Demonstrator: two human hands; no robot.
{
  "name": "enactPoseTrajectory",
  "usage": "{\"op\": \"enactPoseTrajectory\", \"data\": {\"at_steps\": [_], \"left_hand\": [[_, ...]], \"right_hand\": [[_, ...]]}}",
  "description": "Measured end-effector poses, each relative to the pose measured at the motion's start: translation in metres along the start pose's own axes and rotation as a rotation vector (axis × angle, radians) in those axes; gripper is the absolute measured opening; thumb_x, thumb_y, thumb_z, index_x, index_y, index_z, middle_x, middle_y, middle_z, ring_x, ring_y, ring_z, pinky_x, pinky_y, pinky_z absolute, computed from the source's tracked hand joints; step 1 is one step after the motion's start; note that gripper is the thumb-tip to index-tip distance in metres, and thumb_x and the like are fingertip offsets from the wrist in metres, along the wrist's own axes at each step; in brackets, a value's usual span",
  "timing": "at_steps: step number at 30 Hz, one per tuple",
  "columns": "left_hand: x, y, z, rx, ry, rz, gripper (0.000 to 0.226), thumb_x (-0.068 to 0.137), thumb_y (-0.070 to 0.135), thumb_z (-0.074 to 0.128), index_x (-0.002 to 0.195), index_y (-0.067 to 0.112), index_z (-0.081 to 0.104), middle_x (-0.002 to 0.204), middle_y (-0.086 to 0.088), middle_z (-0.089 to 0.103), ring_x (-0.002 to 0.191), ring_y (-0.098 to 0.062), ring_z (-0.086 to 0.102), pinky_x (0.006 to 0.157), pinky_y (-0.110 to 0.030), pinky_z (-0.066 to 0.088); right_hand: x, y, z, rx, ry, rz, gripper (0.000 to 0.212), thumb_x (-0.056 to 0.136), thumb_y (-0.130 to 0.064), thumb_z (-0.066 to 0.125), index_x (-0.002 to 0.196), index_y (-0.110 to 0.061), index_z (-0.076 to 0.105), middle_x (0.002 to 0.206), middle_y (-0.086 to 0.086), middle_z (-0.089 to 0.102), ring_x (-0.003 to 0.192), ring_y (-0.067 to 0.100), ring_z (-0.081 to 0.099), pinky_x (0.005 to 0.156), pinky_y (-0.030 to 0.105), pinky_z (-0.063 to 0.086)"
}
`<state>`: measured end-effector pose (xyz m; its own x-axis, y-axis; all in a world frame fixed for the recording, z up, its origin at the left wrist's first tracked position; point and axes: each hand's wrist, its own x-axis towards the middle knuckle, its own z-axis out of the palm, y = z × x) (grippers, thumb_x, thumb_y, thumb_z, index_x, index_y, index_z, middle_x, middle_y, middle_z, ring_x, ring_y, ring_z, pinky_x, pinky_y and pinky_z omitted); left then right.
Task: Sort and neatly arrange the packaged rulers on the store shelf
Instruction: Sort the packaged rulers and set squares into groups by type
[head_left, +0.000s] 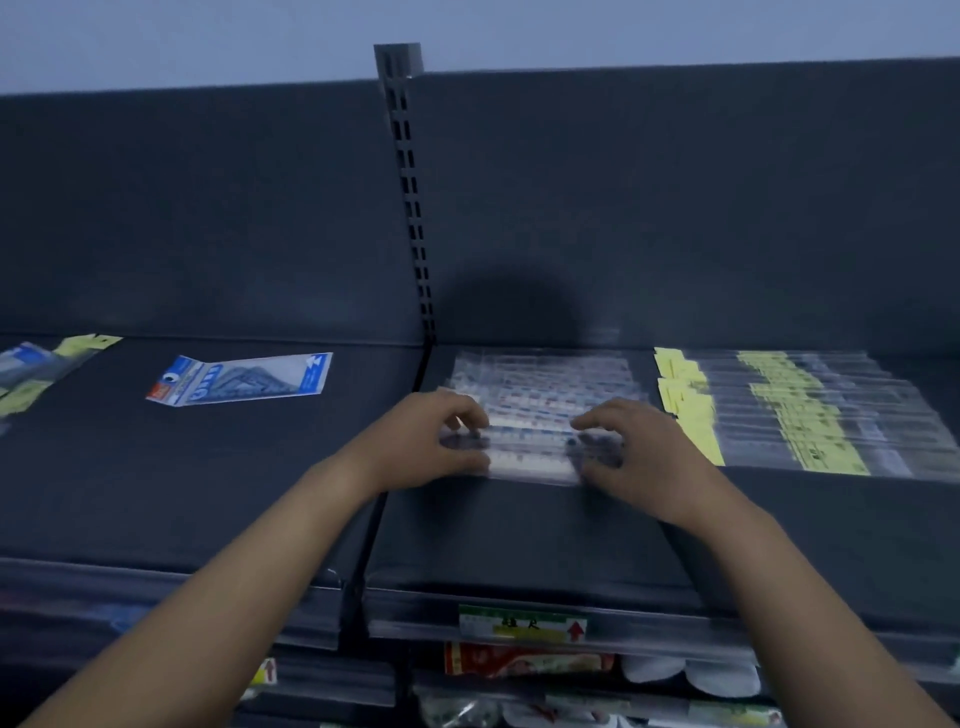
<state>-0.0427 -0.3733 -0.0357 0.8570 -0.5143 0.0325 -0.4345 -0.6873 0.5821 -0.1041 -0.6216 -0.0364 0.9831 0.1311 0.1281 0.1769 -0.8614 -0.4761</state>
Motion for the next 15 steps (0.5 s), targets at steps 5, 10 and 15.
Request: {"op": "enactPoseTrajectory", "data": {"at_steps": [5, 10, 15], "left_hand": [[-0.034, -0.009, -0.029, 0.356, 0.155, -0.023, 0.045, 0.084, 0.053, 0.063, 0.119, 0.025, 0.06, 0.117, 0.009, 0.061, 0.11, -0.011, 0.054, 0.098, -0.032, 0.041], [-0.096, -0.057, -0.086, 0.566, 0.309, -0.178, 0.053, 0.086, 0.059, 0.054, 0.125, 0.022, 0.057, 0.124, 0.003, 0.061, 0.116, -0.02, 0.053, 0.097, -0.034, 0.037], [-0.173, -0.149, -0.15, 0.736, 0.337, -0.378, 0.064, 0.087, 0.069, 0.039, 0.13, 0.024, 0.049, 0.127, 0.002, 0.057, 0.117, -0.023, 0.05, 0.095, -0.036, 0.036]], "right_hand": [[0.03, -0.052, 0.021, 0.001, 0.048, -0.143, 0.038, 0.087, -0.025, 0.061, 0.125, -0.019, 0.058, 0.127, -0.002, 0.058, 0.12, 0.017, 0.048, 0.099, 0.025, 0.033], [0.053, -0.147, 0.065, 0.006, 0.09, -0.271, 0.037, 0.09, -0.032, 0.058, 0.125, -0.02, 0.057, 0.121, -0.002, 0.059, 0.112, 0.018, 0.051, 0.097, 0.03, 0.038], [0.074, -0.264, 0.134, 0.019, 0.069, -0.376, 0.039, 0.089, -0.036, 0.058, 0.126, -0.022, 0.057, 0.124, -0.006, 0.058, 0.114, 0.014, 0.051, 0.094, 0.025, 0.038]]}}
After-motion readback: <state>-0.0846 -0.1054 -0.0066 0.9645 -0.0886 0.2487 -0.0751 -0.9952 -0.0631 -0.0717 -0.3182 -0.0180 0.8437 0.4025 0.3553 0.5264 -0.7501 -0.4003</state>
